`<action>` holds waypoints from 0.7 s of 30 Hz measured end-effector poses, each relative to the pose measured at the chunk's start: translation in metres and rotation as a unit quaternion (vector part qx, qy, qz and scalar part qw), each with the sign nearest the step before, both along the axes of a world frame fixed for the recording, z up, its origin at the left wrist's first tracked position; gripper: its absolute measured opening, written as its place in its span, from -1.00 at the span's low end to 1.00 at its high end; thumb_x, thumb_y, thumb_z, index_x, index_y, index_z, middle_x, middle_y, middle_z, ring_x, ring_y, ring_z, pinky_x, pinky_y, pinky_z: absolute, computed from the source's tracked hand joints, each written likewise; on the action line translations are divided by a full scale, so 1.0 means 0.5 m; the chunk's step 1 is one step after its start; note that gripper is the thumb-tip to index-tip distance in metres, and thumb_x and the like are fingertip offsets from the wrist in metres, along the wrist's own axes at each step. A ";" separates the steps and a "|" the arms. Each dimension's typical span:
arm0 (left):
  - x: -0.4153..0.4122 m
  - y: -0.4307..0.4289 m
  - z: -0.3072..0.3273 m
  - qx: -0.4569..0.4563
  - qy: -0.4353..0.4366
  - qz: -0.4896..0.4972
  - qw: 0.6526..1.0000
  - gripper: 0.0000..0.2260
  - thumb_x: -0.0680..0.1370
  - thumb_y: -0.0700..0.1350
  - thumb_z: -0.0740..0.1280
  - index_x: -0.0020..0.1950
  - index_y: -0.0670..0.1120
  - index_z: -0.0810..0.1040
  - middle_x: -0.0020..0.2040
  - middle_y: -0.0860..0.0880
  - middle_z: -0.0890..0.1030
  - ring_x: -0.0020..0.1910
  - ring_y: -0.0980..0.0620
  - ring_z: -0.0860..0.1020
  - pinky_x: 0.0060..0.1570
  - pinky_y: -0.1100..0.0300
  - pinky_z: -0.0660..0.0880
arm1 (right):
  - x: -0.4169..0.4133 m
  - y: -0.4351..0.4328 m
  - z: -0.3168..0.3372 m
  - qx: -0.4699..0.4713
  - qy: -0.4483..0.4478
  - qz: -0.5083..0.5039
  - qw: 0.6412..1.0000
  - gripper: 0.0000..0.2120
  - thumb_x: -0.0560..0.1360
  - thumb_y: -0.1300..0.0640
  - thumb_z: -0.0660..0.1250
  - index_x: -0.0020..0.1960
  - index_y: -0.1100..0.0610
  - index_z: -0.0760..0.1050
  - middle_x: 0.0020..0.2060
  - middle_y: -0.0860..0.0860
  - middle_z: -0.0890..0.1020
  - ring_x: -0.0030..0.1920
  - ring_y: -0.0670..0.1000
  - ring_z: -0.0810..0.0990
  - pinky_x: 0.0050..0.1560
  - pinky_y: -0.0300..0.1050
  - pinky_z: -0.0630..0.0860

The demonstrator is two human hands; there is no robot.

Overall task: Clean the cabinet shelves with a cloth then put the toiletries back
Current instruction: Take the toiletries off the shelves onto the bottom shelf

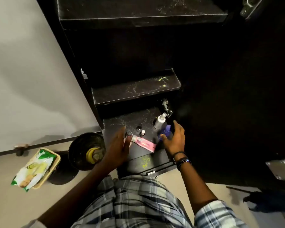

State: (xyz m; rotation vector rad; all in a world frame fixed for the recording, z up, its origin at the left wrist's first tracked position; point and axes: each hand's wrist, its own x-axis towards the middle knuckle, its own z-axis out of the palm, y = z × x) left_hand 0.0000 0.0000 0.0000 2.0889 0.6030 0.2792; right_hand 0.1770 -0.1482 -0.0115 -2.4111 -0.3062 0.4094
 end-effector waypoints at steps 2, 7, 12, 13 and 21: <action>0.009 -0.002 -0.008 0.009 0.009 0.021 1.000 -0.42 0.56 0.27 -0.01 0.31 -0.15 0.37 0.18 -0.18 0.50 0.15 0.04 0.44 0.16 0.01 0.44 | 0.022 0.005 -0.004 -0.019 0.003 0.023 1.000 -0.37 0.38 0.20 0.48 0.39 0.13 0.33 0.35 0.13 0.39 0.31 0.16 0.42 0.32 0.00 0.39; 0.005 -0.006 -0.028 0.026 0.053 0.054 0.997 -0.45 0.52 0.21 0.02 0.37 -0.12 0.32 0.27 -0.16 0.45 0.22 -0.06 0.44 0.19 -0.04 0.45 | 0.042 0.009 -0.017 -0.027 -0.021 0.065 0.997 -0.69 0.39 0.27 0.44 0.11 0.14 0.48 0.06 0.14 0.60 0.07 0.18 0.58 0.06 -0.02 0.54; 0.003 0.012 -0.024 0.020 0.069 0.077 0.994 -0.49 0.51 0.19 0.12 0.34 -0.09 0.38 0.25 -0.10 0.49 0.23 -0.05 0.47 0.15 0.15 0.40 | 0.034 0.029 0.042 -0.007 -0.101 0.126 0.987 -0.72 0.37 0.19 0.47 0.05 0.17 0.53 -0.03 0.13 0.62 -0.03 0.16 0.60 -0.08 -0.15 0.46; 0.006 0.016 -0.015 0.019 0.059 0.080 0.995 -0.52 0.50 0.17 0.15 0.31 -0.09 0.41 0.22 -0.10 0.51 0.20 -0.04 0.49 0.11 0.16 0.41 | 0.029 0.039 0.062 0.009 -0.113 0.136 0.984 -0.73 0.37 0.18 0.48 0.04 0.15 0.53 -0.04 0.10 0.63 -0.05 0.11 0.61 -0.09 -0.19 0.44; 0.036 0.070 0.021 -0.009 -0.020 0.036 0.999 -0.39 0.46 0.08 0.37 0.43 -0.10 0.29 0.28 -0.08 0.47 0.20 0.01 0.51 0.14 0.07 0.51 | -0.025 0.143 0.139 0.146 -0.064 0.224 0.962 -0.73 0.33 0.18 0.51 -0.01 0.05 0.53 -0.16 -0.06 0.63 -0.20 -0.06 0.61 -0.14 -0.14 0.59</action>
